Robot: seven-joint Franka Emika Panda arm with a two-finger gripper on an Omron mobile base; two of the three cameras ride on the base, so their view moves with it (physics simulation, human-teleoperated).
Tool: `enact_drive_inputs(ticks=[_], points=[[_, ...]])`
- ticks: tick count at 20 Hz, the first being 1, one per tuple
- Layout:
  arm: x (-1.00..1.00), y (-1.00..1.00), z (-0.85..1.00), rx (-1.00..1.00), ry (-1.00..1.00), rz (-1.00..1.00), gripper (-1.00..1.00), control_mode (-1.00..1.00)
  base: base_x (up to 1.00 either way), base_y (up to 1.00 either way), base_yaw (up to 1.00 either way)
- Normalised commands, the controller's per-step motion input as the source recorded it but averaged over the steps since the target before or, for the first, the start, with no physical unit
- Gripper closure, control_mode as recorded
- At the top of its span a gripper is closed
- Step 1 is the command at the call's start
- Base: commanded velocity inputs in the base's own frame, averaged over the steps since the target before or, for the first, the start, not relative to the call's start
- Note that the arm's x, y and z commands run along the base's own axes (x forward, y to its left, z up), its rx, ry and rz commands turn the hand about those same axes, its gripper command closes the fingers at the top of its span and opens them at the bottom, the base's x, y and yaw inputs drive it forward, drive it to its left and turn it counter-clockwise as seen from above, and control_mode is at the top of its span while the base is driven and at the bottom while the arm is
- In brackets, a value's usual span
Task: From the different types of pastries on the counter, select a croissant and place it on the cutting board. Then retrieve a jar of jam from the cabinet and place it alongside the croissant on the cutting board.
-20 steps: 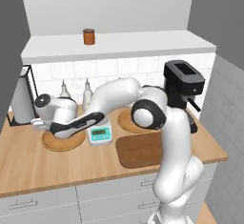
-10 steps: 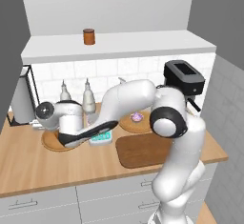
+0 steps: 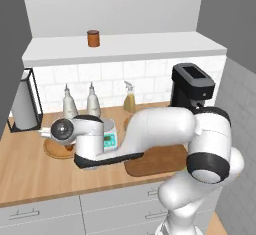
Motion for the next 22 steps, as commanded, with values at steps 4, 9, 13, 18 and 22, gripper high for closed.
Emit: enact_drive_inputs(ticks=[4, 9, 13, 18, 22], points=[[-0.57, -0.69, 0.37, 0.2, -0.03, -0.01, 1.0, -1.0, 0.0, 0.0, 0.0], [-0.43, -0.77, 0.24, 0.24, 0.0, 0.0, 1.0, -1.0, 0.0, 0.0, 0.0], [-0.41, -0.76, 0.1, 0.21, 0.0, -0.01, 1.0, -1.0, 0.0, 0.0, 0.0], [-0.56, -0.98, 0.0, 0.18, 0.04, -0.03, 1.0, -1.0, 0.0, 0.0, 0.0], [-0.36, -0.75, 0.0, 0.13, 0.01, 0.0, 1.0, -1.0, 0.0, 0.0, 0.0]])
